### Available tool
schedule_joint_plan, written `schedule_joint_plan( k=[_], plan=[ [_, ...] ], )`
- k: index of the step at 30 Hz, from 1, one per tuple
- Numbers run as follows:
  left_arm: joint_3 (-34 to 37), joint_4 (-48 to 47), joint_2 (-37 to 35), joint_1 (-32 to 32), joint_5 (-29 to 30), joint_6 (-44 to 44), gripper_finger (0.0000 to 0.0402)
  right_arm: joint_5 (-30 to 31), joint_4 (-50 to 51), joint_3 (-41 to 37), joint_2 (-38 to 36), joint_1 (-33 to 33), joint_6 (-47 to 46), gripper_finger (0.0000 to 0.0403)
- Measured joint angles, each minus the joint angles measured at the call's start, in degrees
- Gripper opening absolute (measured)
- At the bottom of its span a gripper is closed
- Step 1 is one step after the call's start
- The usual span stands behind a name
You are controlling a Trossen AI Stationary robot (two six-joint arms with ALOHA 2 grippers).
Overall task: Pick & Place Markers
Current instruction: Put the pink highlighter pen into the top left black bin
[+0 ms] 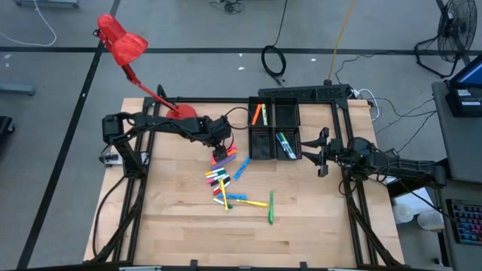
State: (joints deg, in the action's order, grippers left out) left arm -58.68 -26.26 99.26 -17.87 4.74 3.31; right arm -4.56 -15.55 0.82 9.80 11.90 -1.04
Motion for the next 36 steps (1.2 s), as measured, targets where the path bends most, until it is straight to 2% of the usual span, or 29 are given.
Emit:
schedule_joint_plan(
  k=[10, 19, 26, 36],
  plan=[
    [0.0, 0.0, 0.0, 0.0, -2.8, 0.3, 0.0251, 0.0, 0.0, 0.0, 0.0, 0.0, 0.0, 0.0146],
    [0.0, 0.0, 0.0, 1.0, -2.7, -1.3, 0.026, 0.0, 0.0, 0.0, 0.0, 0.0, 0.0, 0.0146],
    [0.0, 0.0, 0.0, 2.9, 0.1, -4.3, 0.0254, 0.0, 0.0, 0.0, 0.0, 0.0, 0.0, 0.0146],
    [0.0, 0.7, 0.1, 3.0, 0.3, -1.7, 0.0229, 0.0, 0.0, 0.0, 0.0, 0.0, 0.0, 0.0146]
  ],
)
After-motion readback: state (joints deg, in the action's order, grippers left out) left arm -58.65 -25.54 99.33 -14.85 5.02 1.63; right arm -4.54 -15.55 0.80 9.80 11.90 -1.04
